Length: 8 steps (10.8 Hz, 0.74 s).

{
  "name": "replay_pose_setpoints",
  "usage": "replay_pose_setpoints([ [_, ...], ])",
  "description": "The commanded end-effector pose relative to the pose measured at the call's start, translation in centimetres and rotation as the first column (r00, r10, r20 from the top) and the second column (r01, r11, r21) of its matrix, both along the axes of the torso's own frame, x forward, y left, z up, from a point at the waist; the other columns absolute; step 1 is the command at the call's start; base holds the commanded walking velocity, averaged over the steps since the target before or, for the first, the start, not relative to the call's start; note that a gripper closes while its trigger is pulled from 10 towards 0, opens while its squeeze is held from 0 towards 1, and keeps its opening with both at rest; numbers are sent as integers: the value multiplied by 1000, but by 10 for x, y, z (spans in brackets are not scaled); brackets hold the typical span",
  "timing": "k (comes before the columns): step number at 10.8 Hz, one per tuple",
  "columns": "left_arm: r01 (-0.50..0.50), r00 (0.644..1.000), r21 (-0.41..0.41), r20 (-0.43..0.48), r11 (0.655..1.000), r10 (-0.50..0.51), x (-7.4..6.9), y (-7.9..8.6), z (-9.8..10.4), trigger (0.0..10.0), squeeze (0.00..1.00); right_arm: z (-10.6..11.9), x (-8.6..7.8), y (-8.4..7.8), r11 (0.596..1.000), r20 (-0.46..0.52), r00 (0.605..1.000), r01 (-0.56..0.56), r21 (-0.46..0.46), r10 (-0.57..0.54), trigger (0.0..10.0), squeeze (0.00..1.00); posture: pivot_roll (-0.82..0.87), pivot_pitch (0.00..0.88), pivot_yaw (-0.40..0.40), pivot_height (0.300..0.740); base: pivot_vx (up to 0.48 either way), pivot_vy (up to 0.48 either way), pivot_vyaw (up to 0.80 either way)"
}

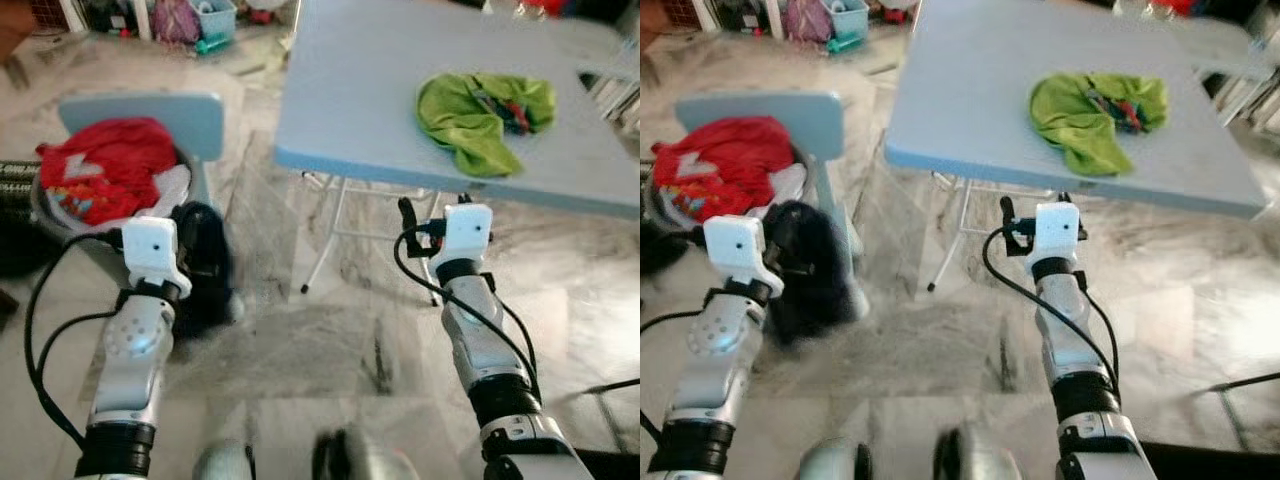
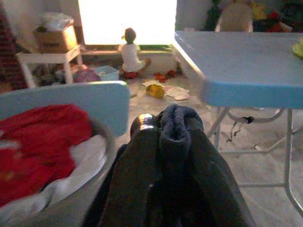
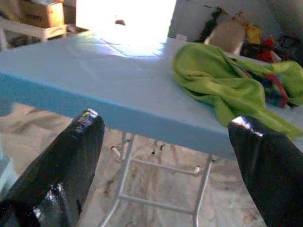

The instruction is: Hang hanger

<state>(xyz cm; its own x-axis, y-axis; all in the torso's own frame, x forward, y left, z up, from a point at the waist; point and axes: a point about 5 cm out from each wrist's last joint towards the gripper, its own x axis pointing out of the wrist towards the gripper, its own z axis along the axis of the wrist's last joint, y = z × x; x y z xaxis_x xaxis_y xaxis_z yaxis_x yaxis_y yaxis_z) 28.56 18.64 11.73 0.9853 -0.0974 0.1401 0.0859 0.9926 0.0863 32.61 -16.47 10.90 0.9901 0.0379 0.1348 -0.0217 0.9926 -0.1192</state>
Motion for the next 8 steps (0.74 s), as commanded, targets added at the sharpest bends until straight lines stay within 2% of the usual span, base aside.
replay_pose_setpoints([
  [1,52,998,-8,38,999,-51,2,-12,8,10000,0,-2,-2,-13,999,-12,999,45,6,-45,10000,0,66,134,-95,740,480,0,-800],
  [3,63,998,-36,25,997,-63,2,-15,6,10000,0,-3,-3,-11,999,-16,999,41,5,-41,10000,0,66,136,-94,740,480,0,-800],
  [5,59,998,16,-35,998,-58,3,-19,-5,10000,0,-4,-2,-9,999,-22,999,39,3,-39,10000,0,75,147,-99,740,0,0,-800],
  [8,42,997,26,-65,999,-40,-3,-7,-12,10000,0,-7,-6,-11,1000,-33,999,29,-11,-30,10000,0,85,159,-103,740,0,0,-800],
])
